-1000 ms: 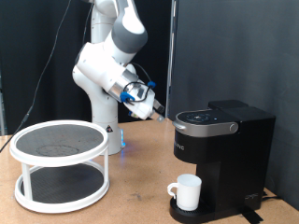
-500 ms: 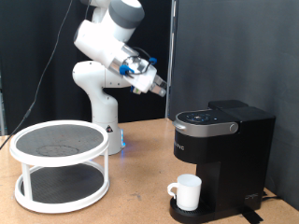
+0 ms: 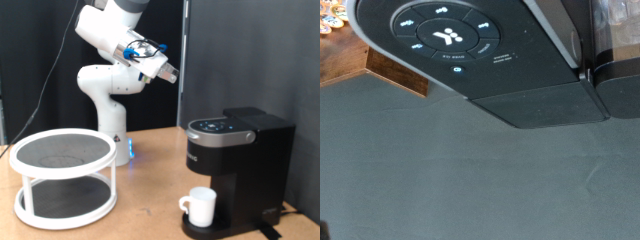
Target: Make a cup of coffee with the keurig machine
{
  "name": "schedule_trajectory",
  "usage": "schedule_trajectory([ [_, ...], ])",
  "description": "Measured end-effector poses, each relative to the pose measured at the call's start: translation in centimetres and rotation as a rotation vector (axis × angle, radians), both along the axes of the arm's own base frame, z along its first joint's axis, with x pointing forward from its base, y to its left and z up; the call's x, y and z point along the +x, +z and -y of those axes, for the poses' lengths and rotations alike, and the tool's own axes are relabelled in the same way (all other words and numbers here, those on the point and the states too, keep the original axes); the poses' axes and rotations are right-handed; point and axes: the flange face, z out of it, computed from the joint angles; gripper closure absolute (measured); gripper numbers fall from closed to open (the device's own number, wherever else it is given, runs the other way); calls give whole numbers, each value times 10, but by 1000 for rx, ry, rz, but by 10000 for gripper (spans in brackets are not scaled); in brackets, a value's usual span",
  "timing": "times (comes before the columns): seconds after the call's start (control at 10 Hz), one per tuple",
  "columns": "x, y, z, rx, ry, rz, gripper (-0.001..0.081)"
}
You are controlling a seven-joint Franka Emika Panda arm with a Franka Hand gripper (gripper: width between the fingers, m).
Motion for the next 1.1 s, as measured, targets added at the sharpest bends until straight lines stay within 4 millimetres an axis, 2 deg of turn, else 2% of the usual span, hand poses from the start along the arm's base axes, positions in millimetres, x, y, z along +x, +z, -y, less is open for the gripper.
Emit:
schedule_trajectory([
  [0.4, 26, 40, -16, -185, 131, -69, 71],
  [0.6, 41, 54, -25, -304, 293, -174, 71],
  [0.7, 51, 58, -28, -306, 343, -230, 71],
  [0.8, 66, 54, -28, -290, 381, -278, 71],
  [1.1, 75, 60, -32, -387, 342, -230, 71],
])
